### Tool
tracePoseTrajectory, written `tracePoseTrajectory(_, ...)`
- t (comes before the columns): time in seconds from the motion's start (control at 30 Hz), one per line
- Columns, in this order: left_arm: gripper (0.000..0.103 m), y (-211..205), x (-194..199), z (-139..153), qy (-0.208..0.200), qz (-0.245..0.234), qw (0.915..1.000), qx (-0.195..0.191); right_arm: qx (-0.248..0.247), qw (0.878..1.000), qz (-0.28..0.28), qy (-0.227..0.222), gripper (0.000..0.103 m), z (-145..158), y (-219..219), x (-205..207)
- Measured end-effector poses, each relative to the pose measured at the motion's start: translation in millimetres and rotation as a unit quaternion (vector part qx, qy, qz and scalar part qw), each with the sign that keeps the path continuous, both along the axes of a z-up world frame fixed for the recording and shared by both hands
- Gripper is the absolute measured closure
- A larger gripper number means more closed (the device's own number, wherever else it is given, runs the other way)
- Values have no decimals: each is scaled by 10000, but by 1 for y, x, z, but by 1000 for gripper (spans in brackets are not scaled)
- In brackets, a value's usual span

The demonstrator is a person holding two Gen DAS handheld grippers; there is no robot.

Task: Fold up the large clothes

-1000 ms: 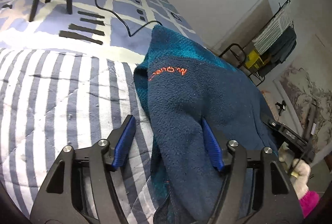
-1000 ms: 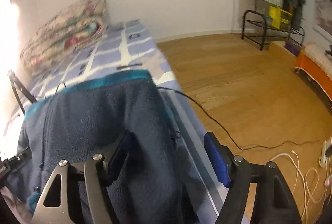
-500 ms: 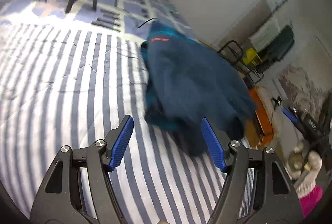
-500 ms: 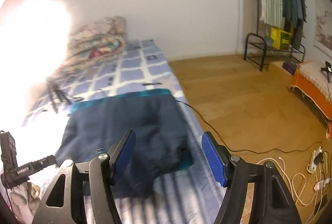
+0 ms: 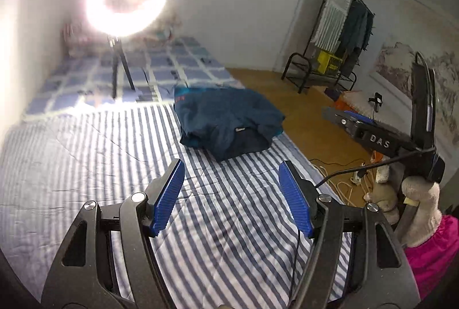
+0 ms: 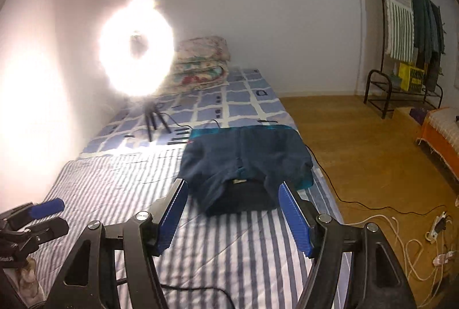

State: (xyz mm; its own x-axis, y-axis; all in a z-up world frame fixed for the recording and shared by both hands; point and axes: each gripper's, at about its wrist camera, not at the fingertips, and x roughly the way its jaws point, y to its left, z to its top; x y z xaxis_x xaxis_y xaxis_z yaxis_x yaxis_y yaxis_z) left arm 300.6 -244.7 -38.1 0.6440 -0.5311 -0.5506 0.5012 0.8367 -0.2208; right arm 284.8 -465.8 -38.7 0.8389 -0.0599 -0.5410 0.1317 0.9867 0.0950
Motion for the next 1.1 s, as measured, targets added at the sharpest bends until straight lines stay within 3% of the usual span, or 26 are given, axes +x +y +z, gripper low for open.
tracePoseTrajectory(0.2,33,38,-83,51,-456,336,9983,-108,-144,9997,12,-199,34,43,36,-64)
tracePoseTrajectory(0.3,33,57,-111,62,-684,403,9968,-118,-174,9994,21,-286,34,51,53,-93)
tracePoseTrajectory(0.47,14,91,-151,65,-1085,493,9928,-116,-118,9993,27,-349,33,51,79,-144)
tracePoseTrajectory(0.63,13,110,-169,59,-1198,450,9916,-197,-346,9985,-99,-408,26,48,98,-180)
tracePoseTrajectory(0.73,9,115,-171,54,-1224,419,9916,-95,-484,9976,-178,-452,20,50,108,-195)
tracePoseTrajectory(0.9,1,126,-178,56,-1177,497,9914,-266,-418,9969,-275,-614,13,55,116,-213)
tracePoseTrajectory(1.03,0,125,-188,56,-1331,558,9895,-45,-426,9955,-390,-752,1,57,123,-225)
tracePoseTrajectory(1.1,0,122,-194,54,-1350,534,9894,32,-430,9955,-351,-773,0,57,126,-227)
